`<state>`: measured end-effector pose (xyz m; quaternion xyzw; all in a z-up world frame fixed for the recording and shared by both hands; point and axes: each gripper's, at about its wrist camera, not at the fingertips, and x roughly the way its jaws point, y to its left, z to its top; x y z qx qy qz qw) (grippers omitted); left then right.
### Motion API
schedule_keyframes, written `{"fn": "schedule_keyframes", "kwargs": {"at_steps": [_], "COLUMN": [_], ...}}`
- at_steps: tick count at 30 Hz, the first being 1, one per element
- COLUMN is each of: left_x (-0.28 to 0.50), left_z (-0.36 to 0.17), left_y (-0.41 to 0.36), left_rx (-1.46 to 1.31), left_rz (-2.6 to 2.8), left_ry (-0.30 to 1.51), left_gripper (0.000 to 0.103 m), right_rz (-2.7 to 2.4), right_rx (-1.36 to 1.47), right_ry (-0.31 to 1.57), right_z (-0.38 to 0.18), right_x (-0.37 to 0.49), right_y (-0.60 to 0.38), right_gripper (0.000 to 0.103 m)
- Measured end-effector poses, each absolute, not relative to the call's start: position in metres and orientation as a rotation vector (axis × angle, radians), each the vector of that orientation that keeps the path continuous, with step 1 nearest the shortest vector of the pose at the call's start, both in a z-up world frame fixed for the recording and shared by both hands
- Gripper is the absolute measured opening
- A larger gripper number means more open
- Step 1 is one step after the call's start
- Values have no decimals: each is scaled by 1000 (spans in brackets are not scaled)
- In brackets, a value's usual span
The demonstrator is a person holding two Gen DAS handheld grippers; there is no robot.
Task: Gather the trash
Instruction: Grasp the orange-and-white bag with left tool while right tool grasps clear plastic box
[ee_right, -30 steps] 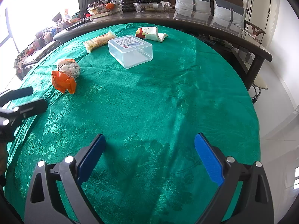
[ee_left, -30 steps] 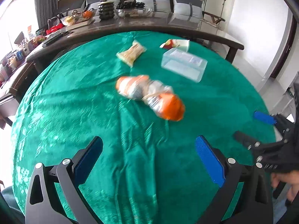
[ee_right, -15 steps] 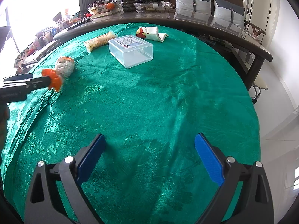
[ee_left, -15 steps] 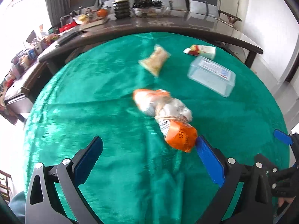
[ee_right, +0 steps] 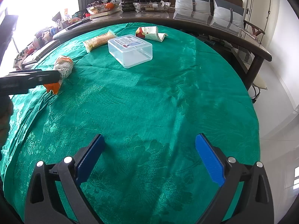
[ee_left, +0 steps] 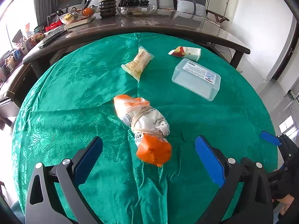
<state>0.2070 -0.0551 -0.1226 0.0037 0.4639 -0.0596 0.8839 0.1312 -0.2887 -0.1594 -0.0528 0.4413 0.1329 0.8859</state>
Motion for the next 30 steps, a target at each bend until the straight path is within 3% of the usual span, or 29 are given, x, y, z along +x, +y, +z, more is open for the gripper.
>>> {"fn": "schedule_keyframes", "kwargs": {"at_steps": [12,16,18,20,21,23,24,30], "left_x": [237,238,236,235,234,234,233,212], "left_z": [-144,-144,-142,-140,-140,-140,-139,-134], "left_y": [-45,-37,-36,-37,-37,-35,-34,-24], "left_rx": [44,29,40,57,69,93,96,90], "left_rz": [-15,-82,-120,-161,-178,-210,-226,-383], "left_ry": [1028,1033,1020,1014,1010,1004,1003,1031], "left_gripper": [98,80,64,54,43,43,42,42], "right_rz": [392,479,494,496,508,517,512,511], "right_rx": [-217,-227,-245,-266,-264,-263,-265,-212], "right_ry": [907,948,975,985,1002,1026,1026,1043], "right_z": [-137,-130,-133,-137,-140,-147,-147,-136], "right_x": [192,251,272,289,295,303,303,268], "right_y": [-272,-251,-241,-229,-225,-218,-216,-226], "right_gripper": [95,95,95,95,95,88,68,68]}}
